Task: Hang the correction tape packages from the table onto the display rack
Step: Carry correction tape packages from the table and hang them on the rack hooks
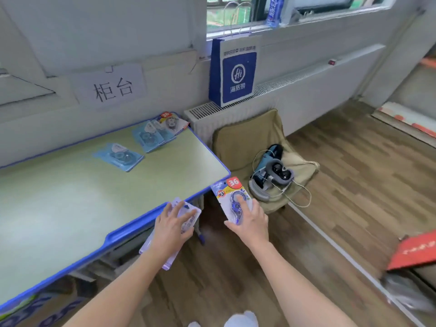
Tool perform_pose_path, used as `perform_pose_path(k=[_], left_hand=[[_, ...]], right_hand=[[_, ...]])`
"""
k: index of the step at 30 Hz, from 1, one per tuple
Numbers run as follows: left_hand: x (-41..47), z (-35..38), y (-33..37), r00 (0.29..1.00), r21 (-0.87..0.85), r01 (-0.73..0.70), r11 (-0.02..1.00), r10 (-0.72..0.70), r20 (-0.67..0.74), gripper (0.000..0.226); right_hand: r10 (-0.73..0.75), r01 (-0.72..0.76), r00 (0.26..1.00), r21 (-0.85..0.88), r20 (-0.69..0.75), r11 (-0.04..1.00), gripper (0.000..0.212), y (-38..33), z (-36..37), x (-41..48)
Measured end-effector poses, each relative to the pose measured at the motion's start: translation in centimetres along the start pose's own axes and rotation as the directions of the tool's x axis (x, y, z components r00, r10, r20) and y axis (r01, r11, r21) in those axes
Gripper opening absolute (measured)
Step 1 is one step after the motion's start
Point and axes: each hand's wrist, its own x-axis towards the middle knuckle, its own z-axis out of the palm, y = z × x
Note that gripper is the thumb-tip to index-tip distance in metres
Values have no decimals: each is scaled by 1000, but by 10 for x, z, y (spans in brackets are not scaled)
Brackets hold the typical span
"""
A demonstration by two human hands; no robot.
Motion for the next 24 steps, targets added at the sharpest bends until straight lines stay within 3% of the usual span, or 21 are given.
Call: perform_pose_path(k=[7, 12, 14, 18, 24], left_hand=[[-3, 22, 113, 958, 113, -282, 953, 273, 88, 48], [-26, 51, 226, 877, -29, -475, 880, 476, 72, 43], [-45, 71, 282, 844, -12, -530, 848, 529, 95, 44], [-72, 109, 366, 834, -39, -539, 841, 540, 114, 45], [-105, 140, 503, 746, -69, -657, 751, 661, 83, 41]], right_hand=[[293, -282, 952, 118, -90, 952, 87, 113, -26, -71], [474, -447, 865, 180, -162, 876, 86, 213, -55, -146], [546, -515, 819, 193, -178, 835, 86, 262, -70, -184], [618, -571, 749, 240, -239, 785, 85, 337, -96, -236], [688, -602, 677, 342, -261, 722, 85, 445, -123, -302]])
